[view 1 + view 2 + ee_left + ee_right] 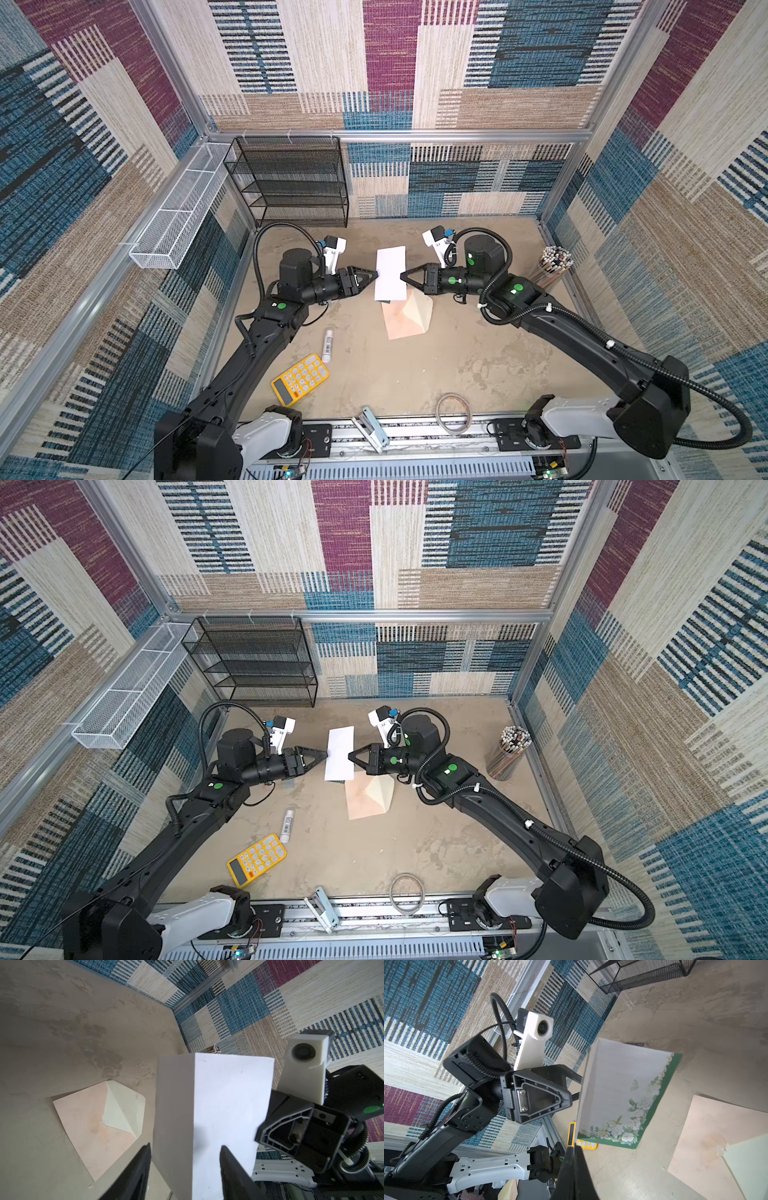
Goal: Place the letter into the envelope and seal it
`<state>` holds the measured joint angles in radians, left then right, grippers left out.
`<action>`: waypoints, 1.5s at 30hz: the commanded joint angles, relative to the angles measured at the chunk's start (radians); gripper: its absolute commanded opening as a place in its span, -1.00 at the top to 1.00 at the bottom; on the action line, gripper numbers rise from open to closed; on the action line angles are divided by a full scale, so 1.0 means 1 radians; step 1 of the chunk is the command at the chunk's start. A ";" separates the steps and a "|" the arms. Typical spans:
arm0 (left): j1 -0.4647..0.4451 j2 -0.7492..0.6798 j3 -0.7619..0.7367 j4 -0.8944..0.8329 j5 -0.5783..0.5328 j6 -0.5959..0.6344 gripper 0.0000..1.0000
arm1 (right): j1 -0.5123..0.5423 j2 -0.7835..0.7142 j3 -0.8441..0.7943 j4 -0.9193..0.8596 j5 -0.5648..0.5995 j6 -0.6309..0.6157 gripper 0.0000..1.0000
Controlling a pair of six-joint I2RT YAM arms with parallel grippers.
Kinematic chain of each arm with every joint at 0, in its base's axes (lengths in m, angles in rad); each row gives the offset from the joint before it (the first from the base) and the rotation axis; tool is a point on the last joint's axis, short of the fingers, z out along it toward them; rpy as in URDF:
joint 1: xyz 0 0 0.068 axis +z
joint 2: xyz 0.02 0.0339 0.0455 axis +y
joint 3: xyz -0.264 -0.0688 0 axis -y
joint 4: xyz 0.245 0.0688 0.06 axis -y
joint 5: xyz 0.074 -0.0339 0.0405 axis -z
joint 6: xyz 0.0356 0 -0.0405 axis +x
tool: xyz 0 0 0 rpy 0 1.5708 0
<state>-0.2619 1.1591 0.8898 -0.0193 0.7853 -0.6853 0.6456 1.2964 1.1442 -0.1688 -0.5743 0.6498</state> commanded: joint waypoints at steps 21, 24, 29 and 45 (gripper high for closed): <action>-0.042 0.180 -0.040 0.667 0.157 -0.339 -0.05 | -0.055 -0.049 -0.050 0.071 -0.076 0.007 1.00; -0.043 0.177 -0.042 0.665 0.161 -0.337 0.02 | -0.069 -0.054 -0.066 0.071 -0.076 0.007 1.00; -0.055 0.183 -0.038 0.666 0.169 -0.339 0.10 | -0.076 -0.054 -0.083 0.076 -0.083 0.009 1.00; -0.063 0.153 -0.033 0.594 0.150 -0.303 0.68 | -0.096 -0.064 -0.126 0.087 -0.081 0.013 0.94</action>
<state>-0.3252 1.3197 0.8490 0.5869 0.9447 -1.0134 0.5507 1.2392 1.0237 -0.1173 -0.6445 0.6548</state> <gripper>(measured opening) 0.168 0.049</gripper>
